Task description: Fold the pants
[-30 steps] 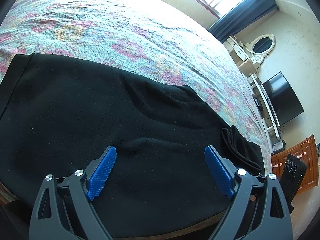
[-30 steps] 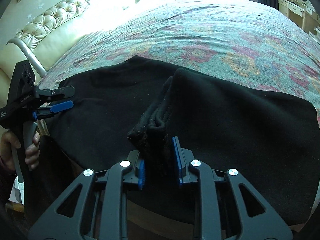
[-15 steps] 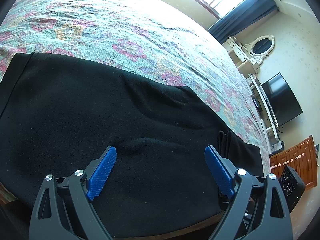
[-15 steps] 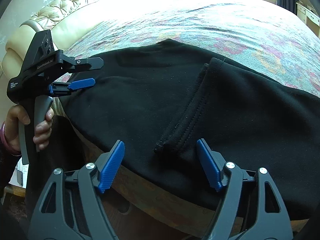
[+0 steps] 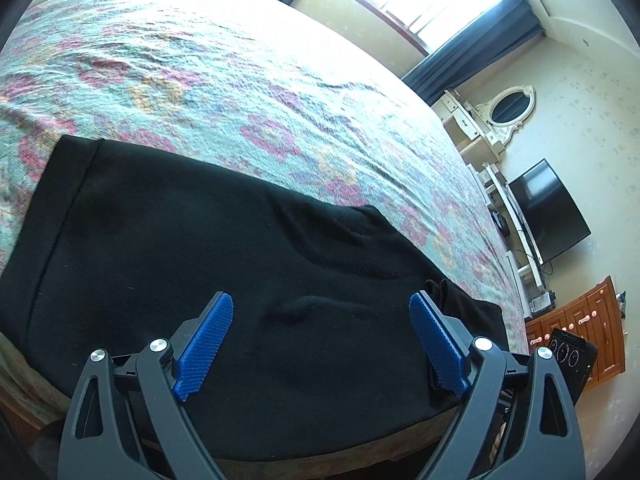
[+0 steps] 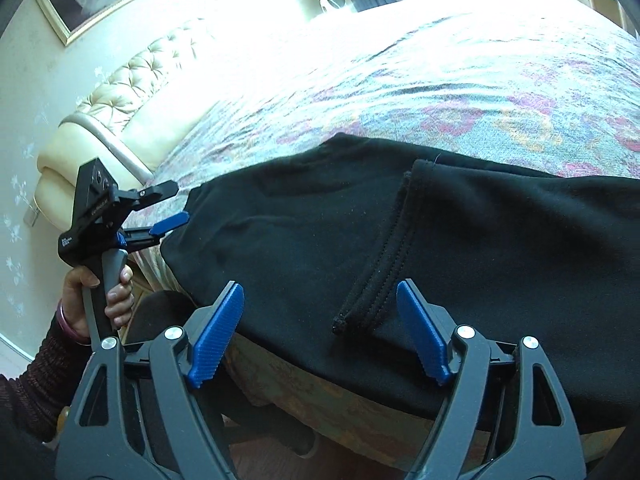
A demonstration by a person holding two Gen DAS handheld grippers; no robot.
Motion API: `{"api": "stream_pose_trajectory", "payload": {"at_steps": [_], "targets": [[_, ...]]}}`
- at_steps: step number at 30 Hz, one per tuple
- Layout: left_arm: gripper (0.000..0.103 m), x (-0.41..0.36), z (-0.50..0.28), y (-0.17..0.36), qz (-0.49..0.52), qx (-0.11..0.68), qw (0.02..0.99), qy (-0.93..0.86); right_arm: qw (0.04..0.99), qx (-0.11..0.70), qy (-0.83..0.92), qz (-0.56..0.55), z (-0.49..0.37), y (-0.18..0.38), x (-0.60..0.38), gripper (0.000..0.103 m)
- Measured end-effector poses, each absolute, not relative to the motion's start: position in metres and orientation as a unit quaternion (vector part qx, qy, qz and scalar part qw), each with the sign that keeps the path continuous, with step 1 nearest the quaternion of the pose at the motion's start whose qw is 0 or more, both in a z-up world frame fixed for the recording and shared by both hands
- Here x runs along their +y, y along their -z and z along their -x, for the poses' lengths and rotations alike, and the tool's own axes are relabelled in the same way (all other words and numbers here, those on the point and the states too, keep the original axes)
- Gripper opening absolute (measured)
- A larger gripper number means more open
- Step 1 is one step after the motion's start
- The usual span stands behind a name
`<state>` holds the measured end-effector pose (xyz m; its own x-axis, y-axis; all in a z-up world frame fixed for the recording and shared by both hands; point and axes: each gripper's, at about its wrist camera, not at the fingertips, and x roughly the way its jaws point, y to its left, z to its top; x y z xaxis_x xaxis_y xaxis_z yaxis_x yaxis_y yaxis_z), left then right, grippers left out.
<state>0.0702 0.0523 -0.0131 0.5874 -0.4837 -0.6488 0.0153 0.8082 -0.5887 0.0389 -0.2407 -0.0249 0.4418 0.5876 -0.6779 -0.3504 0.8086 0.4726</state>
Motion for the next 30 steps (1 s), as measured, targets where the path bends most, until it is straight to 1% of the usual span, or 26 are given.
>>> {"api": "stream_pose_trajectory", "payload": {"at_steps": [5,10,14,19,22,24,28,30], "targets": [[0.089,0.120,-0.056,0.009,0.327,0.404,0.845,0.125,0.831,0.447,-0.277,-0.180,-0.042,0.025,-0.256,0.079],[0.089,0.187,-0.053,0.023,0.384,0.392,0.826,0.129,0.822,0.458,-0.272,-0.200,-0.041,0.035,-0.260,0.079],[0.089,0.219,-0.063,0.040,0.402,0.410,0.806,0.147,0.815,0.467,-0.273,-0.208,-0.040,0.041,-0.259,0.079],[0.089,0.239,-0.075,0.064,0.404,0.447,0.784,0.147,0.811,0.471,-0.276,-0.209,-0.042,0.042,-0.255,0.079],[0.089,0.237,-0.078,0.078,0.398,0.469,0.772,0.160,0.808,0.473,-0.277,-0.213,-0.044,0.043,-0.252,0.079],[0.089,0.233,-0.082,0.077,0.395,0.465,0.773,0.173,0.804,0.476,-0.281,-0.218,-0.045,0.044,-0.249,0.079],[0.089,0.222,-0.089,0.078,0.425,0.455,0.752,0.218,0.798,0.482,-0.285,-0.223,-0.045,0.048,-0.243,0.080],[0.089,0.217,-0.093,0.078,0.425,0.453,0.747,0.236,0.798,0.484,-0.285,-0.221,-0.044,0.049,-0.241,0.081]]}}
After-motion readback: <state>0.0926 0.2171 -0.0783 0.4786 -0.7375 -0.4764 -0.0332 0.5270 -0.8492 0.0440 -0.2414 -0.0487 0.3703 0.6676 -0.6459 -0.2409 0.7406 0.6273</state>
